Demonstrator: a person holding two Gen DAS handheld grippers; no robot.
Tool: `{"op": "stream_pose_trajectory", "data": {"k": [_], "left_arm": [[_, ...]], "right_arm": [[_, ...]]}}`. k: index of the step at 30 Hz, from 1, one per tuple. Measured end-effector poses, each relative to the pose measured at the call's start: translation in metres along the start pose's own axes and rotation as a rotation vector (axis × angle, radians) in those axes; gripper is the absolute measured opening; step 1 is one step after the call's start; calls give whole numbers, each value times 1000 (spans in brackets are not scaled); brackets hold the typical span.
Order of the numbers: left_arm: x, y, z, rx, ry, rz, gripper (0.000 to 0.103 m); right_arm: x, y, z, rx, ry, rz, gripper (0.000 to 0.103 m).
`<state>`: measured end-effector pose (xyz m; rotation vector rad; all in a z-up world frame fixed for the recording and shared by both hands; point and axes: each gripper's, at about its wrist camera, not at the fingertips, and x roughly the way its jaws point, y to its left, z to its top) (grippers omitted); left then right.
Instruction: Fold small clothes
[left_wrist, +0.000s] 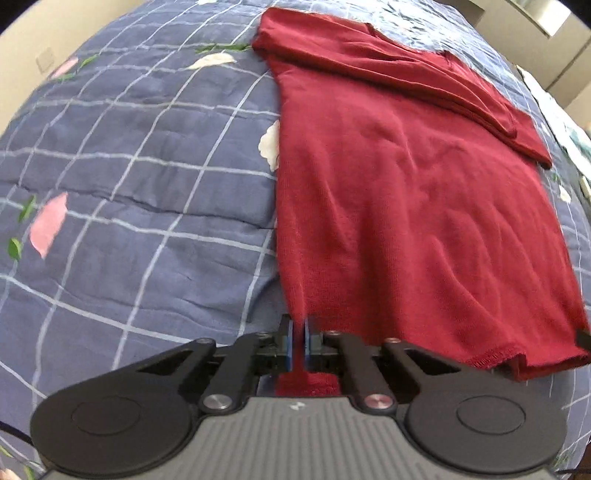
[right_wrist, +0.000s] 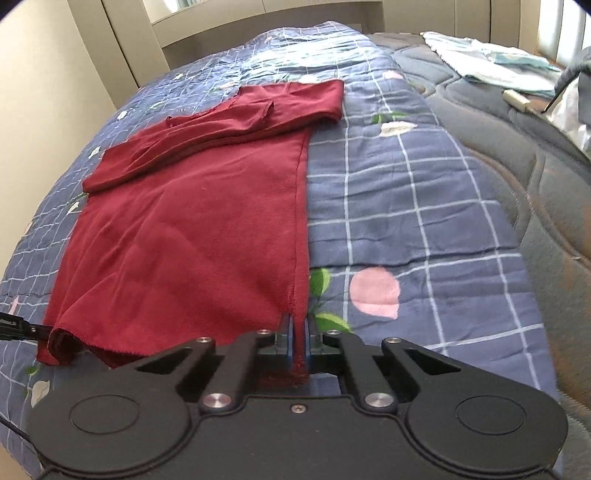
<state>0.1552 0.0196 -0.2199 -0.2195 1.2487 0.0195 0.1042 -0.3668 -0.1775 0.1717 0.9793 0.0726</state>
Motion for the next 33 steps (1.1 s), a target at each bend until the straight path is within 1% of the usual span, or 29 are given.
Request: {"op": "stream_pose_trajectory", "data": {"k": [4, 6, 10, 13, 16, 17, 19, 21, 22, 23, 24, 25, 26, 27, 28, 29, 30, 31, 33], "left_arm": [[-21, -3, 2, 74, -12, 90, 3], [-30, 1, 3, 96, -21, 116, 3], [-40, 10, 8, 92, -29, 105, 3], [-29, 12, 6, 80, -19, 101, 3], [-21, 13, 0, 53, -16, 85, 3], [-21, 12, -3, 52, -21, 86, 4], [-22, 12, -5, 45, -24, 79, 6], [-23, 12, -6, 29, -15, 76, 16], [-24, 12, -7, 26, -14, 82, 23], [-25, 11, -8, 28, -16, 91, 44], [-27, 10, -9, 34, -25, 102, 63], [-30, 9, -11, 43, -38, 112, 69], [-32, 8, -13, 56, -52, 122, 75], [-35, 5, -14, 73, -65, 134, 80], [-38, 2, -17, 99, -78, 150, 85], [-40, -1, -19, 123, -91, 170, 92], [-42, -5, -21, 144, -103, 187, 96], [-43, -10, -24, 180, -117, 208, 97], [-44, -20, -28, 242, -119, 239, 101]], "right_arm": [[-13, -1, 5, -33, -10, 1, 4], [-16, 0, 7, -54, -10, -2, 4], [-7, 0, 4, -67, 14, -14, 4], [4, -2, -2, -58, 40, -19, 4], [8, -2, -5, -56, 43, -16, 5], [8, -2, -6, -56, 43, -14, 5], [8, -1, -7, -53, 45, -8, 11], [6, 1, -8, -65, 45, -12, 24], [5, 3, -10, -80, 41, -18, 27], [3, 6, -11, -97, 40, -17, 33], [2, 8, -12, -115, 38, -16, 41], [-1, 11, -14, -138, 35, -19, 47], [-3, 15, -16, -164, 31, -21, 58], [-4, 19, -18, -190, 27, -19, 64], [-6, 24, -21, -228, 25, -16, 66], [-6, 30, -23, -263, 26, -16, 71], [-6, 36, -26, -307, 29, -16, 77], [-5, 41, -28, -345, 31, -14, 81], [-4, 52, -33, -415, 36, -3, 89]]}}
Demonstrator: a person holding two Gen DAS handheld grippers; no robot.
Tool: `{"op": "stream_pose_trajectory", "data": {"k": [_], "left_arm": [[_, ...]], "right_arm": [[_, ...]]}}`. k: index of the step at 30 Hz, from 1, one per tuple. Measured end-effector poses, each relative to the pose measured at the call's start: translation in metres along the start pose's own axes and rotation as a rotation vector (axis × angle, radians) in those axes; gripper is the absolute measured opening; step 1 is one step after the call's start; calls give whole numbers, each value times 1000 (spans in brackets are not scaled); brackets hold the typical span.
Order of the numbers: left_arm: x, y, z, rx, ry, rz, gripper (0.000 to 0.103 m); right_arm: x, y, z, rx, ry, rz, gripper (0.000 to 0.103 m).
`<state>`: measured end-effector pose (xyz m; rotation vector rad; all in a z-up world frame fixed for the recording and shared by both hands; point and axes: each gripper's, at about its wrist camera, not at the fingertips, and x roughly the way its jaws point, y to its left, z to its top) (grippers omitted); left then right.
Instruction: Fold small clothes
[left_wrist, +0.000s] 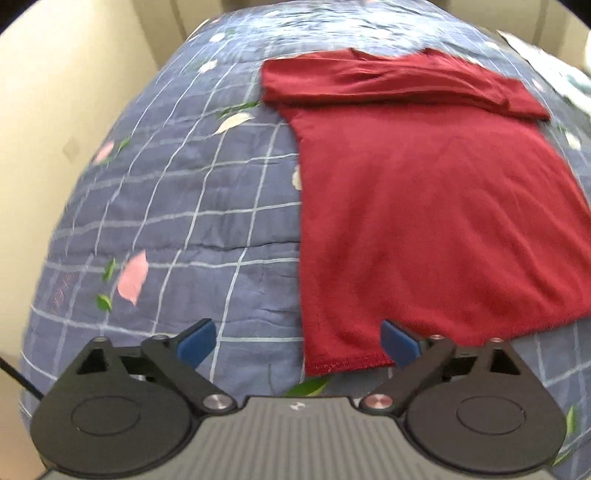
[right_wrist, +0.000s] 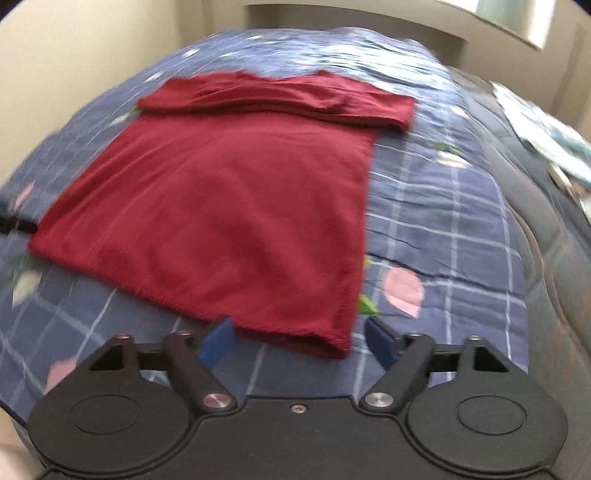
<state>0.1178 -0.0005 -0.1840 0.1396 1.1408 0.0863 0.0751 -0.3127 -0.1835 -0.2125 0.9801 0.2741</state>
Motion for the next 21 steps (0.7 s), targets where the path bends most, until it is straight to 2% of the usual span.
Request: {"op": "stream_pose_trajectory", "data": {"k": [3, 7, 11, 16, 19, 21], "left_arm": [[1, -14, 0, 67, 27, 28, 103], [2, -23, 1, 74, 82, 25, 103], [0, -28, -1, 91, 81, 21, 103], [-2, -43, -11, 223, 58, 58, 103], [-3, -51, -18, 289, 56, 62, 103], [-4, -55, -19, 304, 55, 55, 103]], "right_arm": [[5, 15, -1, -89, 4, 0, 96], [13, 31, -1, -197, 7, -13, 97], [21, 43, -3, -311, 1, -41, 97], [32, 53, -4, -398, -18, -74, 97], [37, 53, -2, -405, -31, -63, 92], [38, 52, 1, -399, -41, -51, 84]]}}
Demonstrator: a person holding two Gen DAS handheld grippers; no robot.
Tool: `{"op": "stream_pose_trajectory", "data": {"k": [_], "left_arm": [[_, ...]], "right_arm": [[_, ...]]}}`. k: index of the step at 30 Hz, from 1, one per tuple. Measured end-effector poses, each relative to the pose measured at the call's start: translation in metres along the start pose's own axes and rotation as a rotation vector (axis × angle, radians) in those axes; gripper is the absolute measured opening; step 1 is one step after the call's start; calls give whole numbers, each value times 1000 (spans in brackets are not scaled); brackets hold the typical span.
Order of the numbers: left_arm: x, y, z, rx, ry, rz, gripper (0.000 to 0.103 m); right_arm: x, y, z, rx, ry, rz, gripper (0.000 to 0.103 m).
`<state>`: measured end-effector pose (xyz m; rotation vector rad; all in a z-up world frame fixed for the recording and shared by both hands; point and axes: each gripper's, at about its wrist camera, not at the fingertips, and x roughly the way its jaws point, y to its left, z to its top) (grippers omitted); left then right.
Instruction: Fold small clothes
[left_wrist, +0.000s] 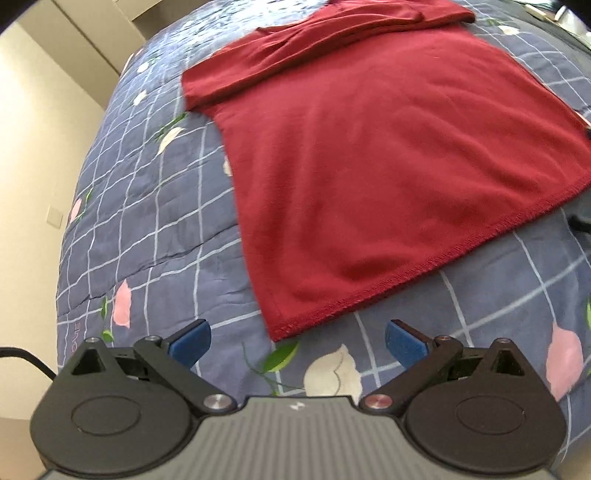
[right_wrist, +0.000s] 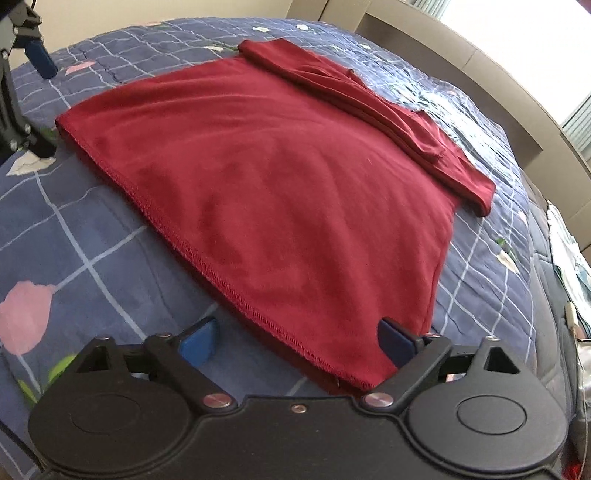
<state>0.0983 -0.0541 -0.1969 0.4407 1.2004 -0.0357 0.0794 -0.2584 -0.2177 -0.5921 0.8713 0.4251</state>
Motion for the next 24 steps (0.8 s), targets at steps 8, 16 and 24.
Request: {"op": "stream_pose_trajectory", "data": {"k": [8, 16, 24], "left_arm": [[0, -16, 6, 55, -43, -25, 103], [3, -49, 16, 149, -123, -25, 103], [19, -72, 34, 113, -163, -23, 103]], "right_arm": [[-3, -16, 13, 91, -59, 90, 31], [-11, -56, 38, 320, -72, 238, 14], [-18, -82, 60, 336, -99, 288, 10]]}}
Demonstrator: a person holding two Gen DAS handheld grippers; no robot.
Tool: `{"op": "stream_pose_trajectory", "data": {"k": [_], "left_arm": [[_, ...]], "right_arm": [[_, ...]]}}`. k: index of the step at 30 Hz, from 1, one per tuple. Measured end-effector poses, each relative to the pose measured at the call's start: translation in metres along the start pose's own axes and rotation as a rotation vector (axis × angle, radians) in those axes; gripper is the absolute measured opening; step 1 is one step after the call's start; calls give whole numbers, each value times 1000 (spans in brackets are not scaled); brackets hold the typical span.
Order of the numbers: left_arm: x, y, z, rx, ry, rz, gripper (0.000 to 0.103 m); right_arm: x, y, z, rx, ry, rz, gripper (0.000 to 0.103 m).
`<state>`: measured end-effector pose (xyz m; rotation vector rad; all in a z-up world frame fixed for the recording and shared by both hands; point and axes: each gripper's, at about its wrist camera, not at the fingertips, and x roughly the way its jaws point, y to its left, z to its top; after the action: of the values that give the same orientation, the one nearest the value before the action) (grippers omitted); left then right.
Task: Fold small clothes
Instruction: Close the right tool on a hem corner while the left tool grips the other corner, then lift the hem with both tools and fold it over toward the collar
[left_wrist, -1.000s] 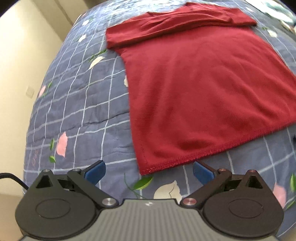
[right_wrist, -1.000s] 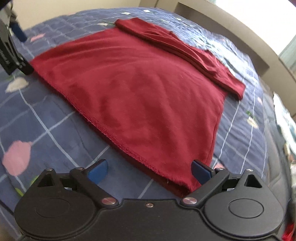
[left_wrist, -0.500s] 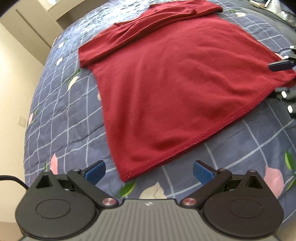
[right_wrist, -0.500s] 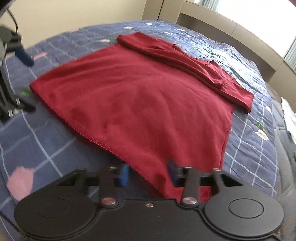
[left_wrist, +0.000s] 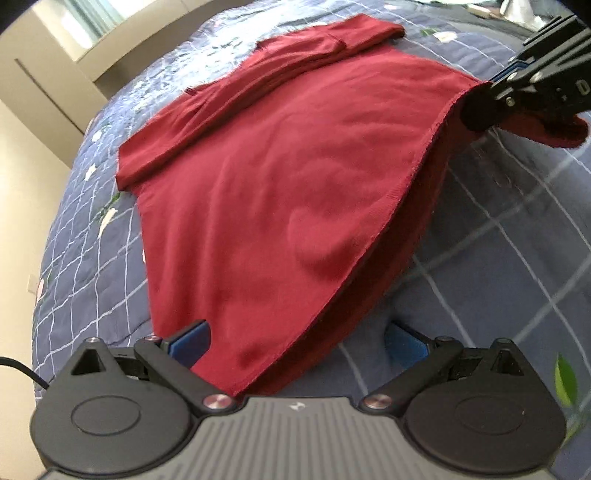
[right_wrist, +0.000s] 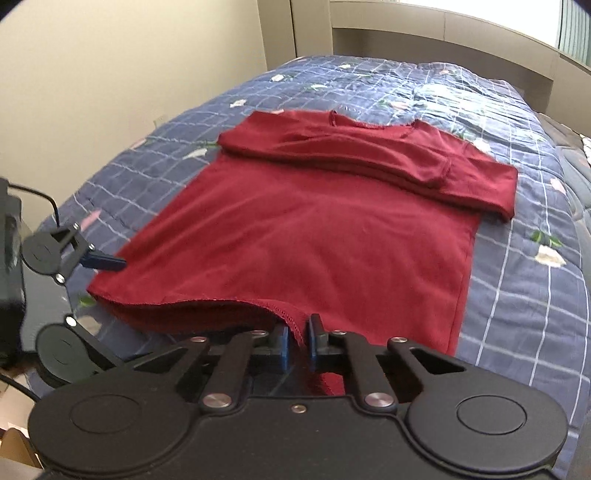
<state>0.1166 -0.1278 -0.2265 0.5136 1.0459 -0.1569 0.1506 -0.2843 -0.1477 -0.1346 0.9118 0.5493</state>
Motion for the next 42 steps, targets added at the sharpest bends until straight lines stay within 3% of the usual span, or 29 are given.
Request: {"op": "stream_pose_trajectory", "data": {"k": [4, 7, 11, 13, 18, 21, 27, 34, 42], "left_arm": [[-1, 5, 2, -24, -35, 16, 99], [-1, 10, 0, -17, -37, 53, 85], [1, 18, -8, -2, -8, 112, 56], [0, 24, -12, -10, 4, 122, 48], [-3, 38, -21, 12, 12, 95, 5], [-11, 39, -23, 41, -26, 79, 5], [-24, 34, -26, 196, -74, 58, 4], [-38, 26, -40, 366, -118, 46, 3], [-56, 29, -48, 412, -99, -47, 3]], "right_arm": [[-2, -4, 5, -10, -2, 6, 10], [-4, -5, 5, -19, 4, 13, 10], [-5, -6, 1, -40, 17, 17, 10], [-5, -5, -1, -57, 25, 19, 10], [-3, -2, -10, -136, 63, 31, 9], [-1, -1, -16, -199, 99, 46, 6], [-4, 5, -27, -341, 164, 102, 5], [-13, 13, -28, -412, 204, 136, 4], [-37, 25, -39, -421, 284, 204, 4]]}}
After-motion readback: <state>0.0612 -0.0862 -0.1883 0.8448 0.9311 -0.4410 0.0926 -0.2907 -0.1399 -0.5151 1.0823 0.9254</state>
